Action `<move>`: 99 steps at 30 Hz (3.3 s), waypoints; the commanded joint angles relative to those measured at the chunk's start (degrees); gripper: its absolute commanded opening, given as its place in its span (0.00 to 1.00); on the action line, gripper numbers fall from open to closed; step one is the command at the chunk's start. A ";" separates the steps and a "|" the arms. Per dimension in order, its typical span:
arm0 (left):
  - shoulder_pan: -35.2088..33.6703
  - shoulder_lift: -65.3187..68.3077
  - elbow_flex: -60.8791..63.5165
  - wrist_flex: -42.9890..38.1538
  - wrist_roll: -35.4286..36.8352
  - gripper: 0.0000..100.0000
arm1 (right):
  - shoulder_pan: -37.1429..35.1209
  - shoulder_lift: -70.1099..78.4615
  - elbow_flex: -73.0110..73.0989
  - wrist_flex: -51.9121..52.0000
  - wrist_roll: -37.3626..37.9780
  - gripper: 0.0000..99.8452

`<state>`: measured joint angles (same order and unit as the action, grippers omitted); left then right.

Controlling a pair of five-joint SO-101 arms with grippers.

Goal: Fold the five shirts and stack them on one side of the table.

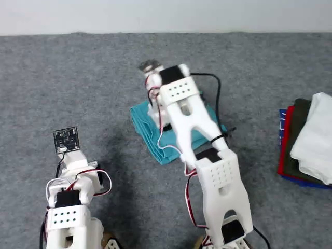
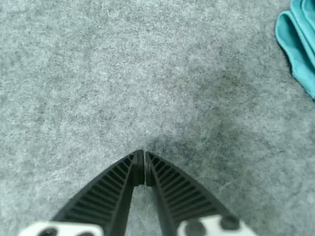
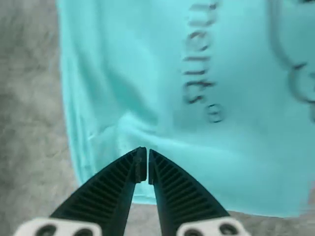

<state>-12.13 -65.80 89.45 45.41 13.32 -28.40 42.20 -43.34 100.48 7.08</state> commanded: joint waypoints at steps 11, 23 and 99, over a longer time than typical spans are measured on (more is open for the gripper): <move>-0.09 -0.44 -0.31 -1.23 0.35 0.02 | -5.23 1.19 10.55 -0.57 -1.05 0.01; -0.09 -0.44 -0.31 -1.23 0.35 0.02 | -2.95 -8.48 1.85 -1.19 3.08 0.01; -0.09 -0.44 -0.31 -1.23 0.35 0.02 | 17.89 -1.54 -4.92 2.15 -9.85 0.29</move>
<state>-12.13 -65.80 89.45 45.41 13.32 -11.16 43.34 -48.18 100.48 -1.89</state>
